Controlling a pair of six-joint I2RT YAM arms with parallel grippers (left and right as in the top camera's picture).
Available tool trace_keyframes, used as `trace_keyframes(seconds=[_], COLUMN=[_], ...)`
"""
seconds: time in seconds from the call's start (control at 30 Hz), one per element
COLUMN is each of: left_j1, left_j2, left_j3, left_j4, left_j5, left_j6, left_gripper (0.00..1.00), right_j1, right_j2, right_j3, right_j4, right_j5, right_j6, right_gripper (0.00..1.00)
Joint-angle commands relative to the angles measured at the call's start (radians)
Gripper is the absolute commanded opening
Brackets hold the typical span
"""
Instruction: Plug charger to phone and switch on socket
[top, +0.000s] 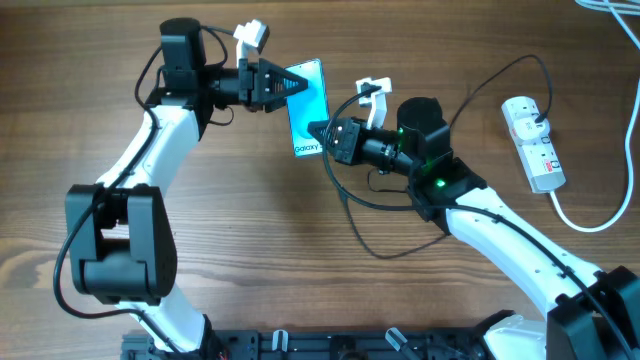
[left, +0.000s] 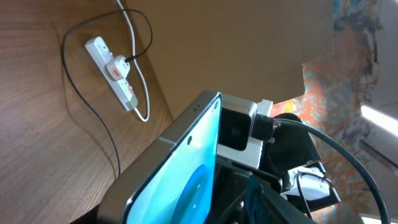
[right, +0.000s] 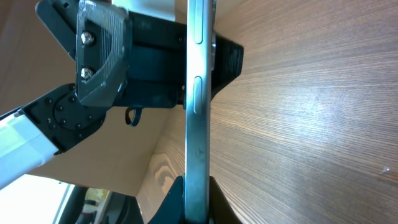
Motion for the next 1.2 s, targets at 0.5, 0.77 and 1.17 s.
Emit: trace_keyframes(seconds=[0.5,0.77,1.17], left_j1=[-0.063,-0.063,-0.063], left_j2=[-0.030,-0.030,-0.029], left_j3=[0.011,0.011,-0.040], left_j4=[0.050,0.050,-0.130], left_j5=[0.046,0.046,-0.109], left_j6=[-0.139,-0.134,0.069], left_gripper=[0.21,0.04,0.04], right_j1=[0.002,0.001,-0.012], right_j2=[-0.006,-0.006,-0.060], right_j3=[0.017,0.017,0.017], right_j4=[0.013,-0.030,-0.377], right_j5=[0.119,0.140,0.085], right_j6=[0.127,0.080,-0.298], right_gripper=[0.04,0.26,0.95])
